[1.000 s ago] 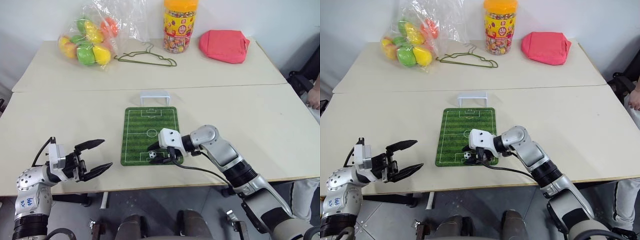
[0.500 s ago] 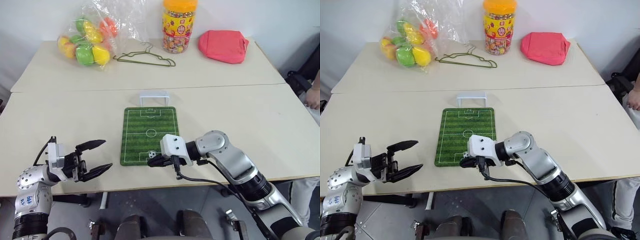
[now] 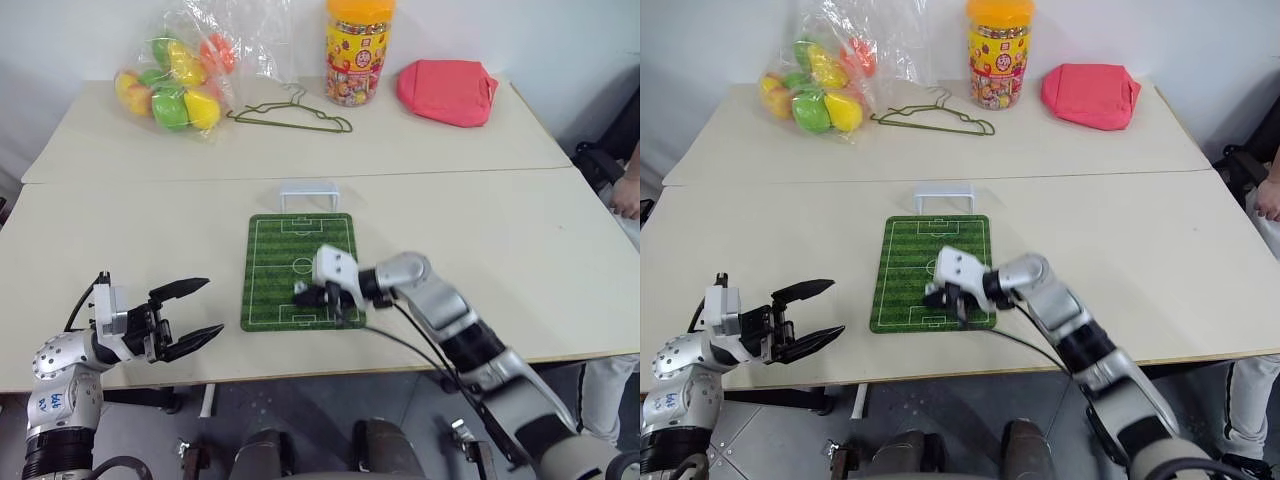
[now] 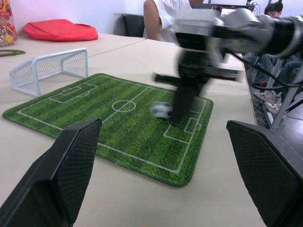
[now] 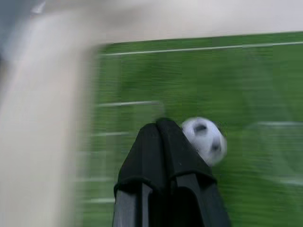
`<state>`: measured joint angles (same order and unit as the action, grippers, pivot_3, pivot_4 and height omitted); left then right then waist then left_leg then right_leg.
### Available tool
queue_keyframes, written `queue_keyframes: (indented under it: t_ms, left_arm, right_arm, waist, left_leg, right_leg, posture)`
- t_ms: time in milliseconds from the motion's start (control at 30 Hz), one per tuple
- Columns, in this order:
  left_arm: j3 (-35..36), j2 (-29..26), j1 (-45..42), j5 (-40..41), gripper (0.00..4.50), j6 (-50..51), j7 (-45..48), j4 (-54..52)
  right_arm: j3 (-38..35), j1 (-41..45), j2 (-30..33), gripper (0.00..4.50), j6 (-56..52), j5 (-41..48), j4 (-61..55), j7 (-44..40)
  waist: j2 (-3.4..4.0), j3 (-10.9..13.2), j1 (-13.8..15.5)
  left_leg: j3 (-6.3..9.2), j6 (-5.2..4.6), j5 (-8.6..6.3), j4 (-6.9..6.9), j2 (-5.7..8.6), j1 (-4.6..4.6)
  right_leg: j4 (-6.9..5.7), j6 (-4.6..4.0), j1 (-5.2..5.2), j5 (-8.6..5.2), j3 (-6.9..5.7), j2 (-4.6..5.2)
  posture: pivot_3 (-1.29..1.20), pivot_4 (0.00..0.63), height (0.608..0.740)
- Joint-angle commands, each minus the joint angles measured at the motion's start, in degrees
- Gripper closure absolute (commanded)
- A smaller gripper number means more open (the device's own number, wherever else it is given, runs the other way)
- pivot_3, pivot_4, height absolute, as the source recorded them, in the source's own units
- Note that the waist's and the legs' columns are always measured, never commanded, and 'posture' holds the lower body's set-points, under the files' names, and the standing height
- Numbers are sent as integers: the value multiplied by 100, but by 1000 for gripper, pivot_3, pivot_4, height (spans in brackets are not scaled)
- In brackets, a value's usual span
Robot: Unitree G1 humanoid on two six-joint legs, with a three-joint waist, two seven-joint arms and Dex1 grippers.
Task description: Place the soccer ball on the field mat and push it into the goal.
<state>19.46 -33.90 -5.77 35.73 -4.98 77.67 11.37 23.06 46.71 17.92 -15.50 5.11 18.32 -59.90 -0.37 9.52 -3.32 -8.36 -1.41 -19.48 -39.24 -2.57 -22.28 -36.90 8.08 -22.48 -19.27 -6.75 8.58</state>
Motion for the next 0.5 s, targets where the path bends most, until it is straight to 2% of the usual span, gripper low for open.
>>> queue_keyframes:
  t_ms: [33,133,267,500]
  left_arm:
    - [93,-82,-128,19,0,-51,-46,-8]
    - [61,-73,-238,-57,0,-86,-99,108]
    - [38,-54,-345,-140,0,-54,-261,188]
    - [174,-109,-379,-220,0,252,-933,240]
  right_arm:
    - [-620,754,-48,4487,636,-28,701,386]
    - [-929,1170,16,4487,807,-2,1023,476]
    - [-1190,1183,192,4487,745,54,844,449]
    - [-1451,137,861,4487,-281,562,-716,-2]
  waist:
    - [1,0,-2]
    - [1,0,-14]
    - [1,1,-13]
    - [0,1,10]
  left_leg:
    - [0,0,0,0,0,0]
    - [4,0,0,8,-1,0]
    - [11,0,0,12,0,-1]
    - [11,-1,-1,11,-1,-4]
  right_leg:
    - [0,0,0,0,0,0]
    - [-3,0,-1,0,-8,0]
    - [-5,0,-1,0,-18,-1]
    - [-2,0,1,0,-16,2]
  posture:
    - [0,150,740]
    - [0,150,740]
    - [0,150,740]
    - [0,150,740]
